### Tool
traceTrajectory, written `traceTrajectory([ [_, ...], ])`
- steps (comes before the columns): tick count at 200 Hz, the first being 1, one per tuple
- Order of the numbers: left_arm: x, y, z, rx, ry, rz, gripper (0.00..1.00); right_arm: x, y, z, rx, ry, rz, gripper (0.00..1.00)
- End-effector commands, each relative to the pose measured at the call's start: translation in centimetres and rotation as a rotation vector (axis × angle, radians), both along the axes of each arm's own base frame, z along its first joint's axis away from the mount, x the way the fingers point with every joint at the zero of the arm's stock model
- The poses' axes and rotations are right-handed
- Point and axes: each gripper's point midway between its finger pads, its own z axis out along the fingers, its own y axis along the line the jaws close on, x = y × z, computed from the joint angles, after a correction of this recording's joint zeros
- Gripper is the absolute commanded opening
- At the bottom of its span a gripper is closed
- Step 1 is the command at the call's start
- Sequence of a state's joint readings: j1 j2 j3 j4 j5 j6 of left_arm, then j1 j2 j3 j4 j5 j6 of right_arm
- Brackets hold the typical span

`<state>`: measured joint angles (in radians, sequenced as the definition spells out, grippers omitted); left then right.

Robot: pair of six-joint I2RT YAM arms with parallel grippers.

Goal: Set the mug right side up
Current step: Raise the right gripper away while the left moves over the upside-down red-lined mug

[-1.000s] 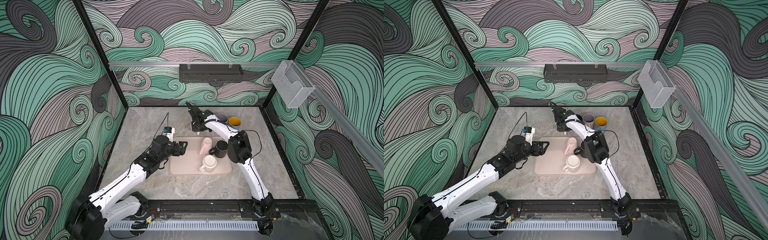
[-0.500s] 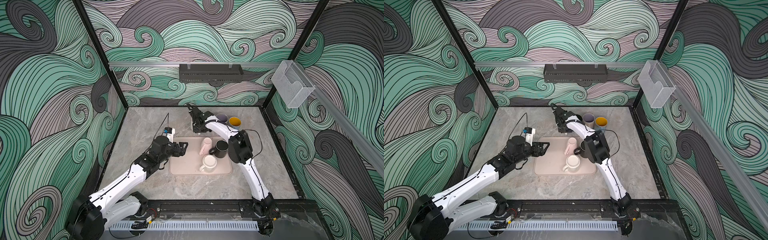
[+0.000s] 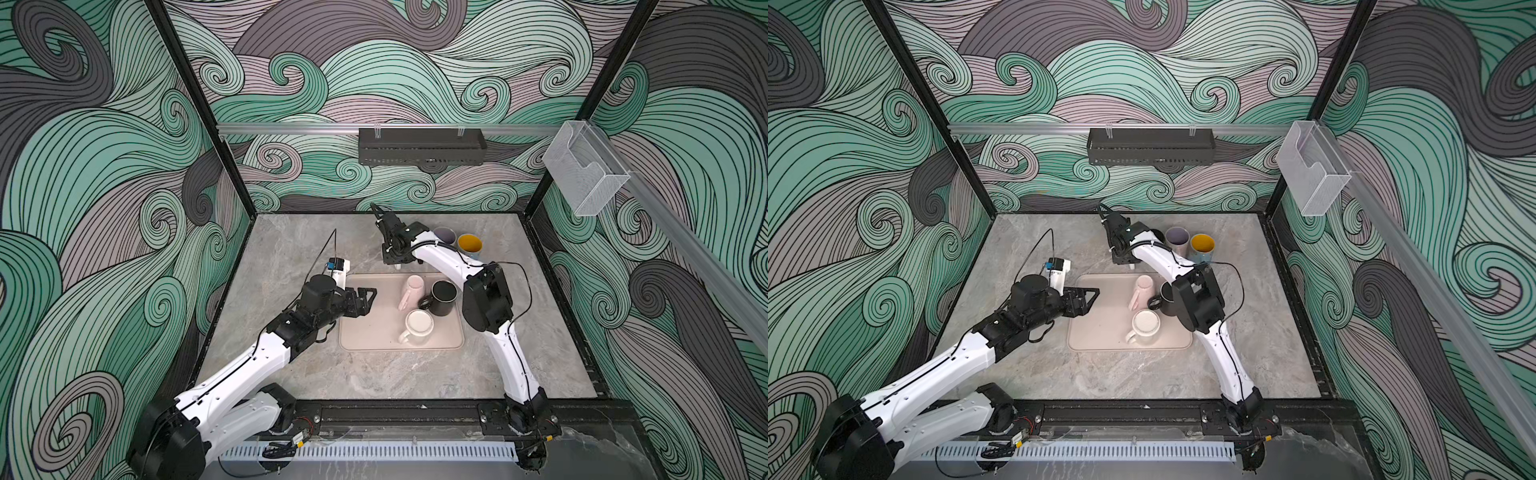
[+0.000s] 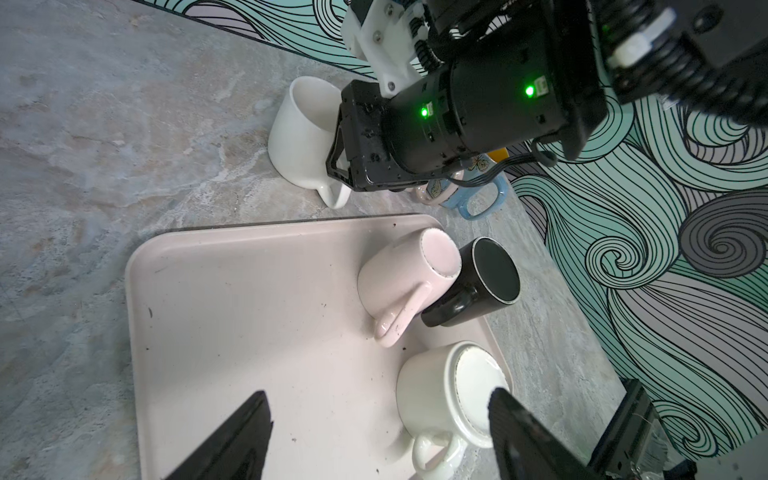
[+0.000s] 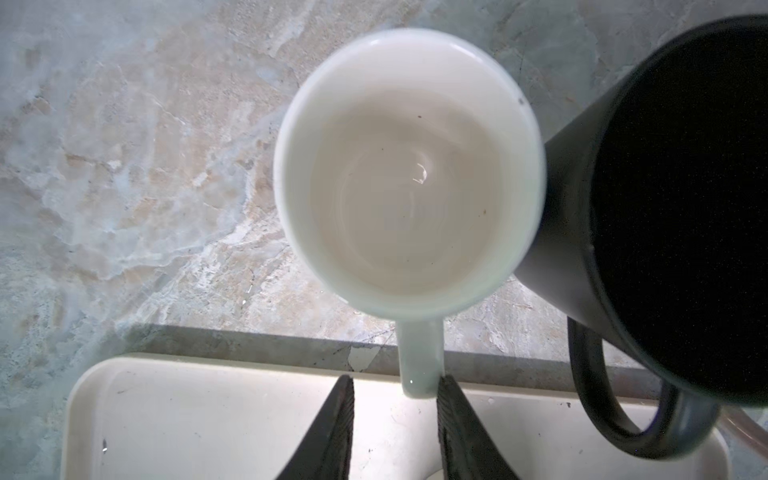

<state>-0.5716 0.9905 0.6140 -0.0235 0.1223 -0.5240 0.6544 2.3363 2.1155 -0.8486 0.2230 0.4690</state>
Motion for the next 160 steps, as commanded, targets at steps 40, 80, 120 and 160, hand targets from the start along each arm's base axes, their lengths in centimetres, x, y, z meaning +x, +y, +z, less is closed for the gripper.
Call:
traceTrajectory([
  [40,-0.1,-0.8,-1.2,0.026,0.019,-0.044,0.82,-1.8,-0.5,7.1,0.052,-0.117,0.077,0.35],
  [80,0.2,-0.7,-2.2,0.102,0.038,-0.046,0.82,-4.2,-0.8,9.6,0.129,-0.207,0.14,0.35],
  [120,0.3,-1.3,-2.5,0.136,0.03,-0.059,0.81,-5.6,-3.8,12.3,0.119,-0.355,0.116,0.36],
  [160,0.2,-2.9,-2.6,0.18,0.009,-0.115,0.79,-7.6,-5.4,13.1,0.1,-0.351,0.135,0.37],
])
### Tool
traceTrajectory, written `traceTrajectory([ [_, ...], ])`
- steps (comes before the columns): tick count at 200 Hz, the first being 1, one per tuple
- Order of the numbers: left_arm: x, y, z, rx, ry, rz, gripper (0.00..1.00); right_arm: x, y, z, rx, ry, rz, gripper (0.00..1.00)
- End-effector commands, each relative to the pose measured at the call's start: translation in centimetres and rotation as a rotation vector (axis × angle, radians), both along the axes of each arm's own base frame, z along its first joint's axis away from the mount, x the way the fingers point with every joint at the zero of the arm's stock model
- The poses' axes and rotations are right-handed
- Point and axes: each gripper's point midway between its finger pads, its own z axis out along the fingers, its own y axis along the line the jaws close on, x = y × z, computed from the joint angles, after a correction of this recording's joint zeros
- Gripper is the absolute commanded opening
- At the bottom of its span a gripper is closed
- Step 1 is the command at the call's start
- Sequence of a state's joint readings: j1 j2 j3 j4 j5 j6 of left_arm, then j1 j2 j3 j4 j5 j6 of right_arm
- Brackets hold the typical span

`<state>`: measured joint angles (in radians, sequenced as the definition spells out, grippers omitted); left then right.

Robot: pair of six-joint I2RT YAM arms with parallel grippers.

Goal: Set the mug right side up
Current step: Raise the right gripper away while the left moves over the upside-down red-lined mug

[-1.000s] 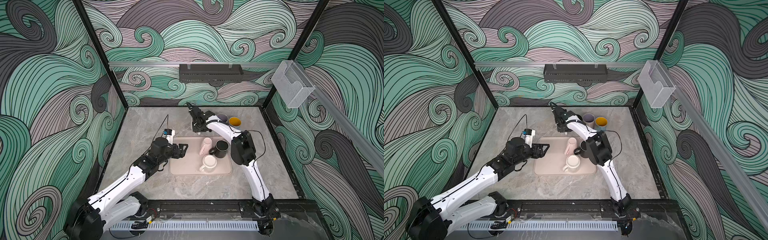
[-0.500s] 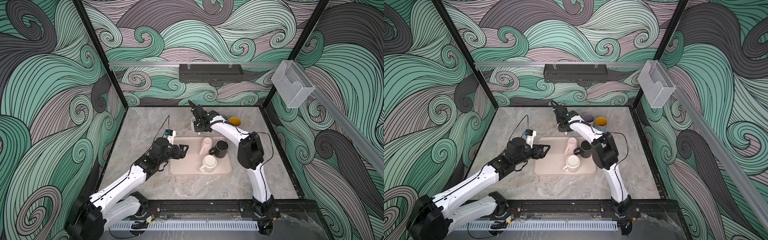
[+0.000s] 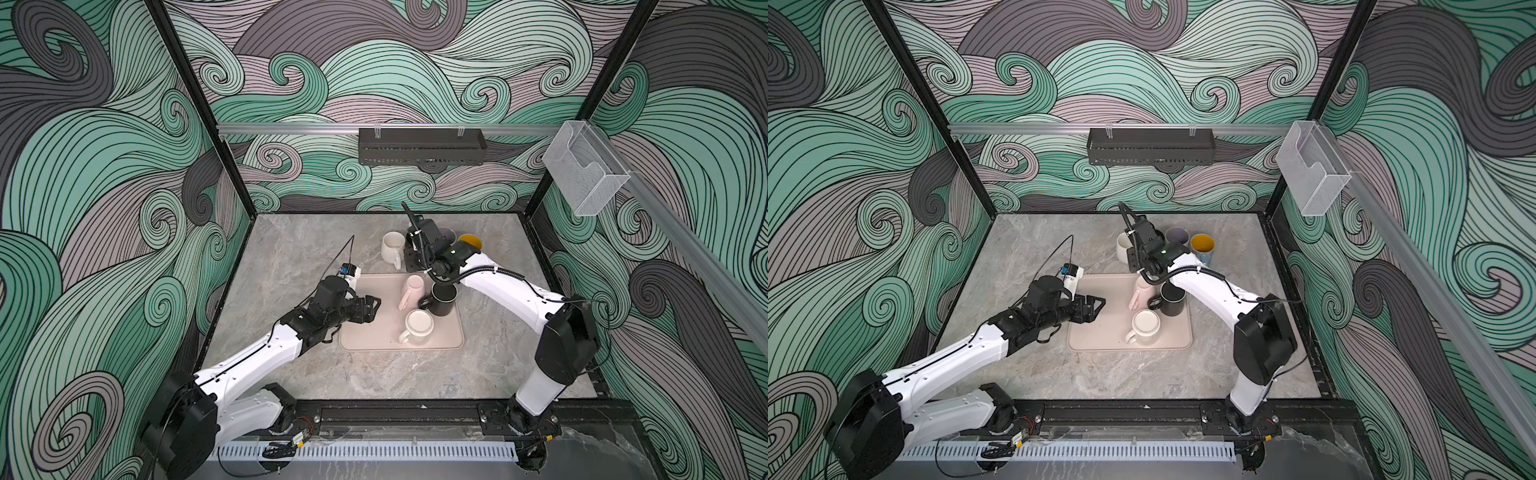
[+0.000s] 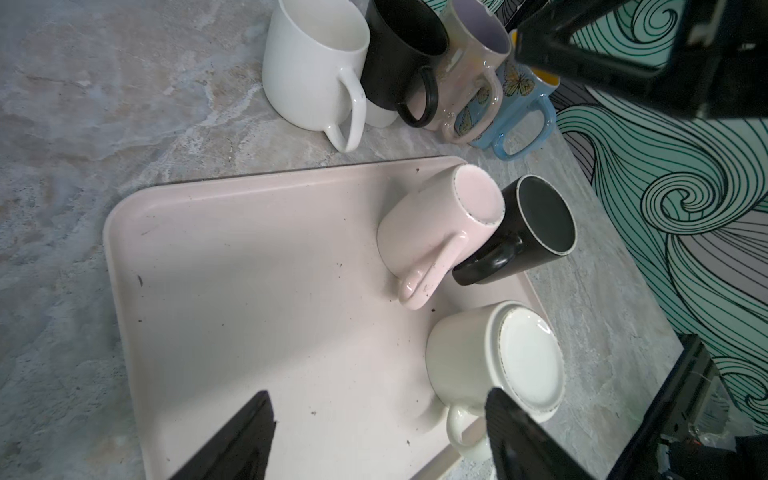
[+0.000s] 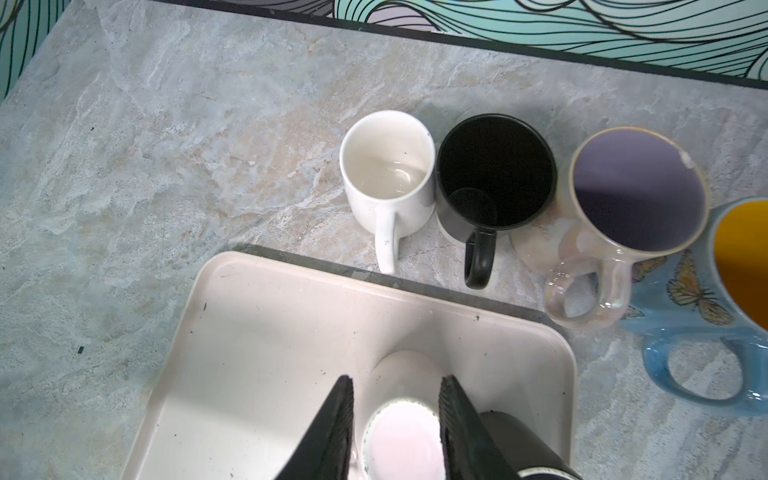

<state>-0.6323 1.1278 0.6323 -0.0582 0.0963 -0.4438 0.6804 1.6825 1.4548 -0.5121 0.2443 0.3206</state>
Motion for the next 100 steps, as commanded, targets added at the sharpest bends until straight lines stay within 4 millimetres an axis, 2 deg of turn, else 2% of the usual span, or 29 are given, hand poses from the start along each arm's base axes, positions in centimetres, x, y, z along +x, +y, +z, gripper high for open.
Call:
traceTrajectory([
  [1,0.6,-1.3,1.7,0.028,-0.063,-0.044,0.79,-0.2,-0.8,1.7,-0.002,-0.059,-0.003,0.37],
  [25,-0.1,-3.0,1.8,0.046,-0.064,-0.115,0.75,-1.2,-1.5,0.6,0.004,-0.025,-0.013,0.36],
  [52,-2.3,-5.3,1.7,0.084,-0.102,-0.221,0.71,-2.4,-1.9,-0.3,0.021,0.0,-0.003,0.36],
  [68,-3.3,-5.8,1.7,0.12,-0.122,-0.259,0.7,-2.9,-2.1,-0.9,0.02,0.01,-0.001,0.36],
  [100,-5.1,-7.0,1.6,0.142,-0.142,-0.347,0.59,-3.5,-3.0,-1.5,0.0,0.019,-0.007,0.36],
])
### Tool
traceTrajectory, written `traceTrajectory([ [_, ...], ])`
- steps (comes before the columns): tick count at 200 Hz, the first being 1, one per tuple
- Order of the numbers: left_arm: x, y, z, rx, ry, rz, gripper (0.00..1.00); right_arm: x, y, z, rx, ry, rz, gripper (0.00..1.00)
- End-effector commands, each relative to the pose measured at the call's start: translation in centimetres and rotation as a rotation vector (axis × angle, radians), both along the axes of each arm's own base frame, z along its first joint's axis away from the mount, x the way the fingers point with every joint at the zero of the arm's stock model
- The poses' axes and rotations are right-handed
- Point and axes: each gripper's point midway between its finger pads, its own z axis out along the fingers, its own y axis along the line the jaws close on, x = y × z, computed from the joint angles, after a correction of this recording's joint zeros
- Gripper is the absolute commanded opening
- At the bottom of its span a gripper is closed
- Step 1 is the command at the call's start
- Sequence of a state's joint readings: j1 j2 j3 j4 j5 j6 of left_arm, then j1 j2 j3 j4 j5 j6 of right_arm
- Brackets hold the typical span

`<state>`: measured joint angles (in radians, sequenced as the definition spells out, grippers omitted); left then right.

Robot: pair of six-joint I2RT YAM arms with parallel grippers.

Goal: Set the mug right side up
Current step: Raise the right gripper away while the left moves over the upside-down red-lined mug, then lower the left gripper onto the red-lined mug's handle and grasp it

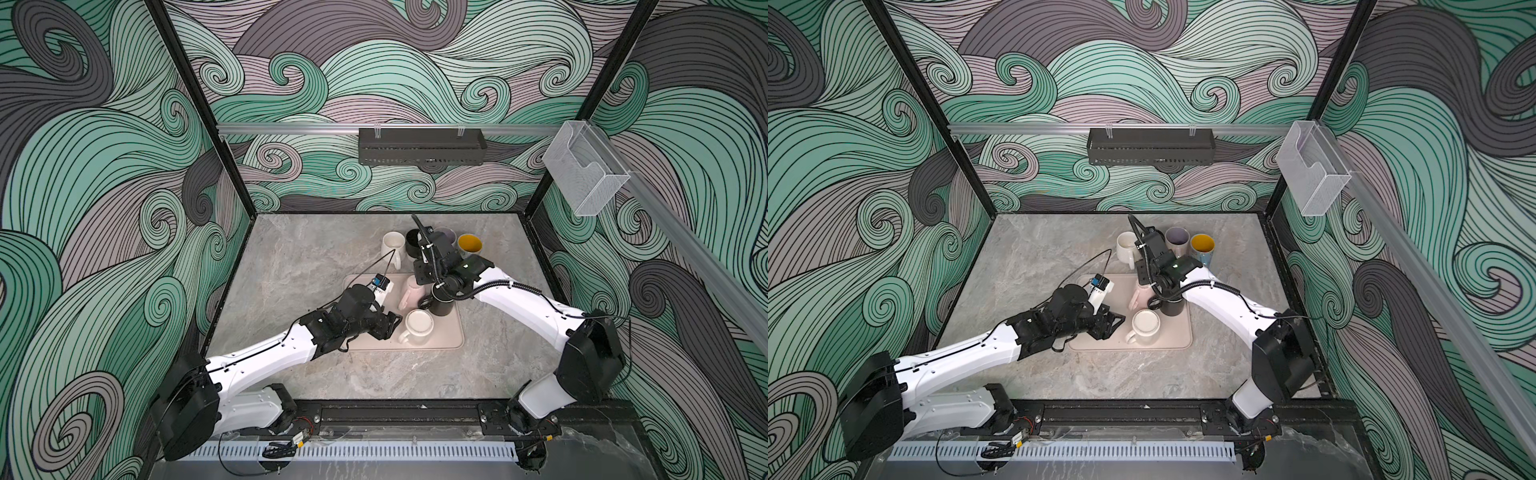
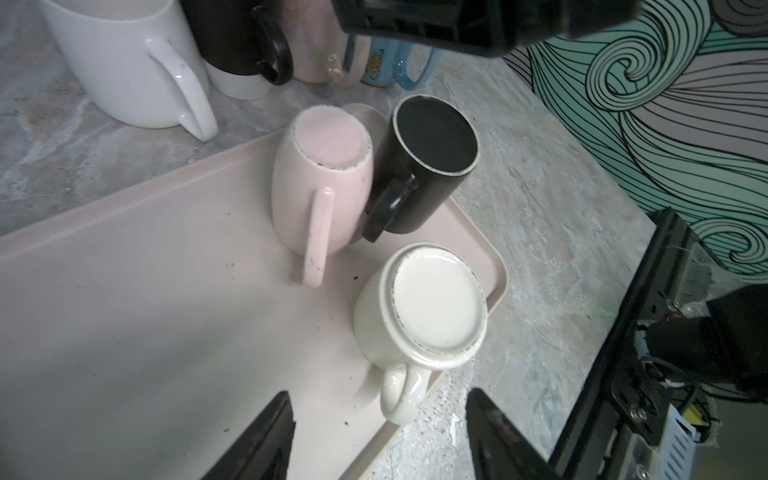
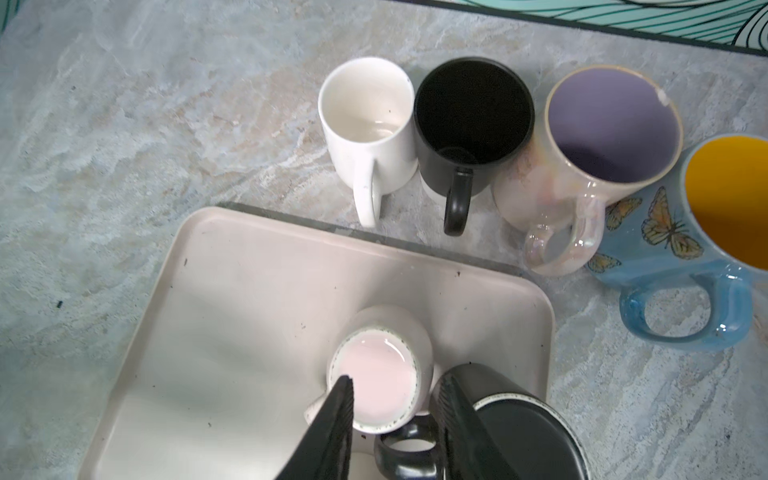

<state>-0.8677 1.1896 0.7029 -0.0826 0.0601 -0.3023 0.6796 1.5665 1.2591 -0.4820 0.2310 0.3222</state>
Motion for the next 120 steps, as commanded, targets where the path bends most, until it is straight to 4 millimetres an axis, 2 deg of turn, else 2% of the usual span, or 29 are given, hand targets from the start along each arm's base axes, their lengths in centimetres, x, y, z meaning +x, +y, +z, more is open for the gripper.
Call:
traceTrajectory([
  [1,-0.6,-0.7,1.0,0.036,-0.055,-0.061,0.59,-0.3,-0.7,1.2,0.022,-0.028,-0.017,0.36],
  [15,-0.9,-1.0,0.4,0.059,-0.056,-0.081,0.48,-0.2,-1.6,1.2,0.018,-0.04,-0.043,0.36],
  [35,-1.2,-1.6,-0.7,0.103,-0.035,-0.104,0.45,-0.1,-2.7,1.3,0.041,-0.046,-0.073,0.35],
  [73,-2.0,-3.1,-2.5,0.152,-0.012,-0.15,0.47,-0.1,-4.2,1.5,0.061,-0.047,-0.097,0.35],
  [120,-2.3,-3.8,-4.3,0.213,0.004,-0.17,0.48,-0.2,-5.7,1.0,0.065,-0.05,-0.126,0.35],
])
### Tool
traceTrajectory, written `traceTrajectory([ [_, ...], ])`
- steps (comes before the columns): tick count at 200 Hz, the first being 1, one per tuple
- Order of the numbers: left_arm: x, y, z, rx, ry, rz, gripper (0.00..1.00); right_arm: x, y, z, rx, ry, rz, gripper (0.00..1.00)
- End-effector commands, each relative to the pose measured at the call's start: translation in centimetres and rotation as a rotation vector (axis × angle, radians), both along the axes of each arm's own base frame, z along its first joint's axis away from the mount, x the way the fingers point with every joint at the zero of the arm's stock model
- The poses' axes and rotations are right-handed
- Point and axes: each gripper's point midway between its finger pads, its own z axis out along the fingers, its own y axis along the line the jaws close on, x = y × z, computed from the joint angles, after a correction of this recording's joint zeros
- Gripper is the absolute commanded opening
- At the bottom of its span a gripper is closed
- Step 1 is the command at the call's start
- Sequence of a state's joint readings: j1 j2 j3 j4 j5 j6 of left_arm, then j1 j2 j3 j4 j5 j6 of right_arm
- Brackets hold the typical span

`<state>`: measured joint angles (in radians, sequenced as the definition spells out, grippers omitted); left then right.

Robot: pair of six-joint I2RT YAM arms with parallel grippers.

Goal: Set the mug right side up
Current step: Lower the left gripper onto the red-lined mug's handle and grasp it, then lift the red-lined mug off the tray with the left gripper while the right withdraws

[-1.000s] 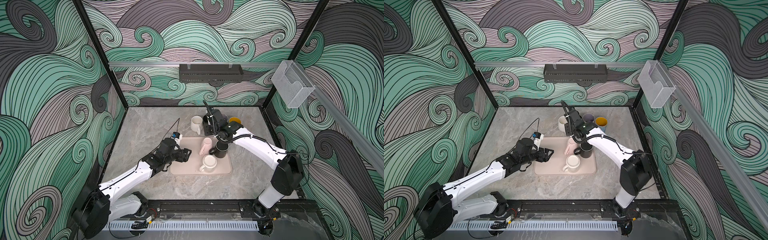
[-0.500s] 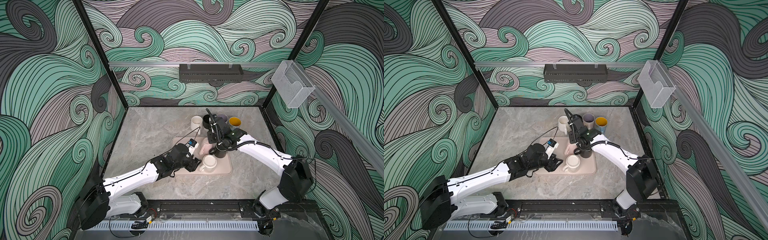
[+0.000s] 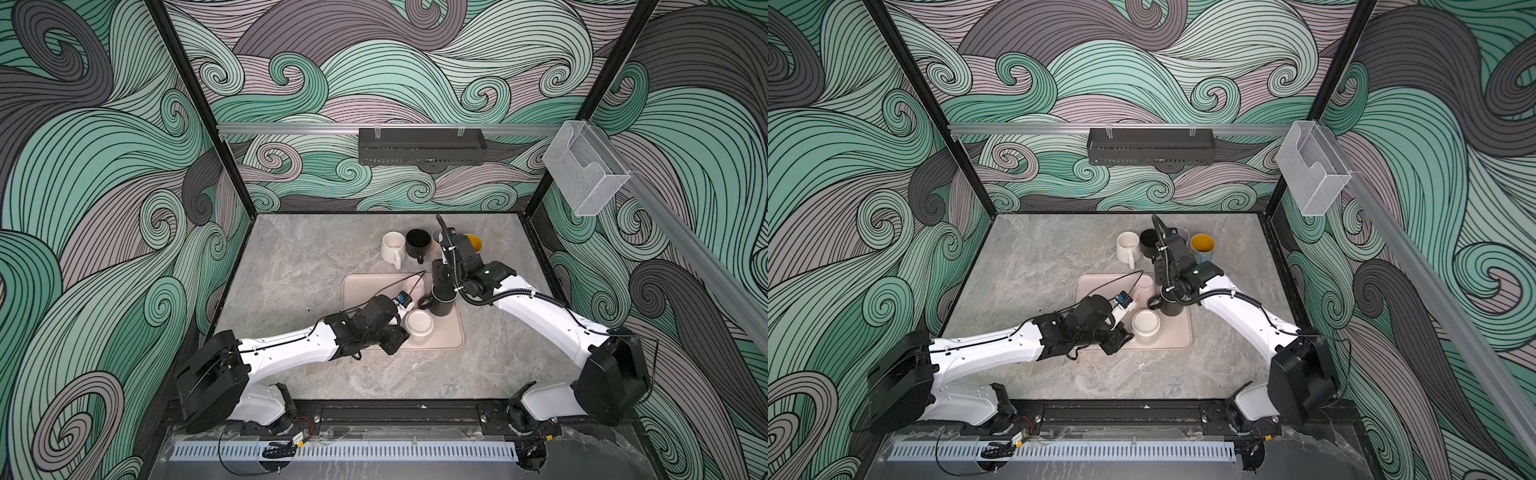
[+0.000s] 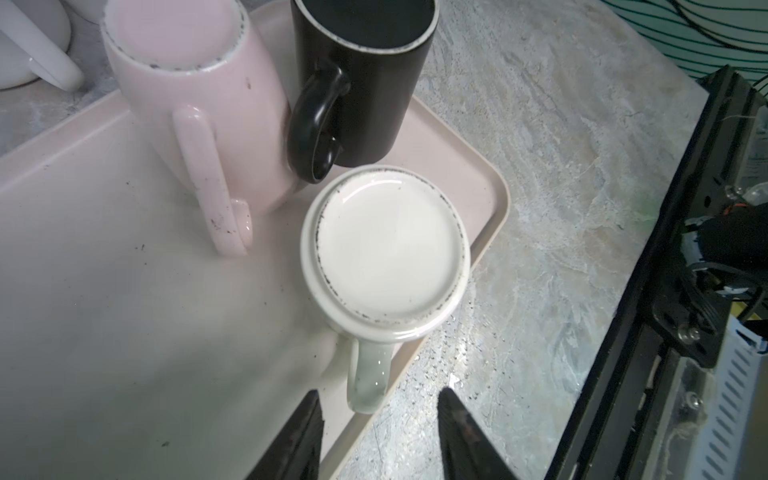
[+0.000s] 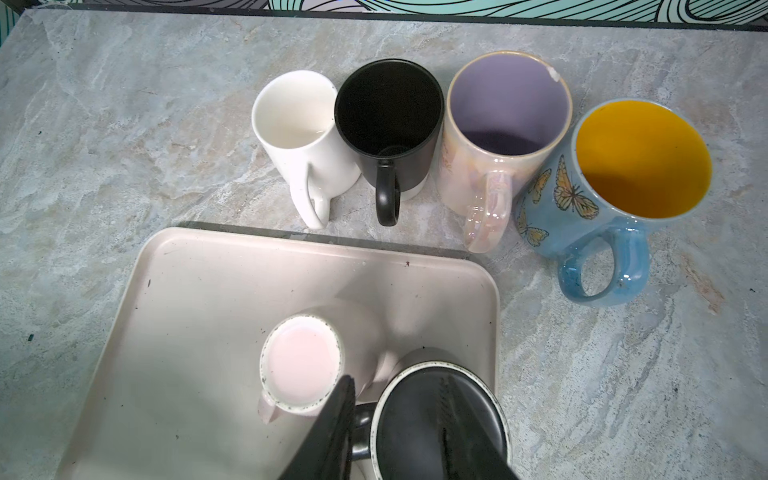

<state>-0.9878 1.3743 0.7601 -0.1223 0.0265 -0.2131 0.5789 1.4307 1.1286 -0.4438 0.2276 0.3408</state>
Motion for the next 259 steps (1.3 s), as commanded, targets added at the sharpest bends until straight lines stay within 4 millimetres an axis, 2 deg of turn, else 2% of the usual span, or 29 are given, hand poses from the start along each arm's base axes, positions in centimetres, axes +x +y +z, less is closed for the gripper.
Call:
traceTrajectory([
  [1,0.3,-0.8,0.4,0.028,-0.023,-0.018,0.48,-0.1,-0.5,0.5,0.025,-0.022,-0.013,0.35],
  [15,0.3,-1.0,0.4,0.029,-0.027,-0.019,0.48,-0.1,-0.7,0.3,0.028,-0.02,-0.016,0.35],
  [17,0.4,-1.0,-0.4,0.049,-0.015,-0.018,0.48,-0.1,-0.8,0.3,0.028,-0.02,-0.018,0.35],
  [21,0.4,-1.0,-0.7,0.058,-0.01,-0.018,0.47,-0.1,-0.8,0.2,0.026,-0.018,-0.019,0.35],
  [76,0.6,-1.7,-2.5,0.104,0.019,-0.031,0.43,-0.2,-1.5,0.0,0.027,-0.018,-0.028,0.35],
  [160,1.3,-2.7,-3.4,0.113,0.022,-0.03,0.39,-0.3,-1.9,-0.5,0.036,-0.014,-0.027,0.35],
  [203,1.5,-2.9,-4.0,0.126,0.027,-0.027,0.3,-0.4,-1.9,-0.7,0.042,-0.01,-0.026,0.35],
  [259,1.9,-3.0,-3.7,0.126,0.014,-0.016,0.19,-0.5,-1.9,-0.6,0.054,-0.019,-0.023,0.35],
])
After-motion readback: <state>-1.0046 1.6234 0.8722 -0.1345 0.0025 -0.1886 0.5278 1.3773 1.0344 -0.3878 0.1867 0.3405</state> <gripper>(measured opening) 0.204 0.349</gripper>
